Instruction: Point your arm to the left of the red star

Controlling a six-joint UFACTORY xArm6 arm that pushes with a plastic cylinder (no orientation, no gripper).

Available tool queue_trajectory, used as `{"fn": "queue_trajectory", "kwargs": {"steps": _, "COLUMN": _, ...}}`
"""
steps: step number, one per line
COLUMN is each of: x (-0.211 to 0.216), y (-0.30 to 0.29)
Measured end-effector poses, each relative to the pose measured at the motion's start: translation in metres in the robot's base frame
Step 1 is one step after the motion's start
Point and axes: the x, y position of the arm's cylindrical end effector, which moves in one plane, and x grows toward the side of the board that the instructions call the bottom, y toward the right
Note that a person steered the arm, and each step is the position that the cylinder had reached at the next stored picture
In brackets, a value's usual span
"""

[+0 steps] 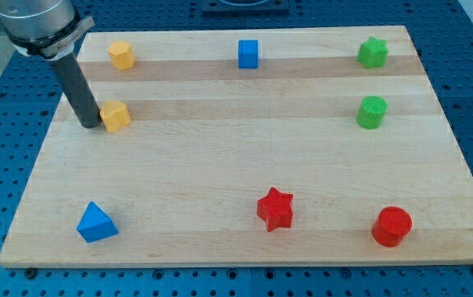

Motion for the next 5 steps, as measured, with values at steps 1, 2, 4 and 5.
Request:
{"fn": "queue_trajectory", "kwargs": {"steps": 1, "x": 0.007, "y": -0.002}}
{"fn": "queue_trajectory", "kwargs": {"steps": 2, "x": 0.02, "y": -0.002}}
{"fn": "queue_trajectory", "kwargs": {"steps": 4, "x": 0.078, "y": 0.008}}
{"fn": "queue_trajectory", "kwargs": {"steps": 5, "x": 0.078, "y": 0.067}}
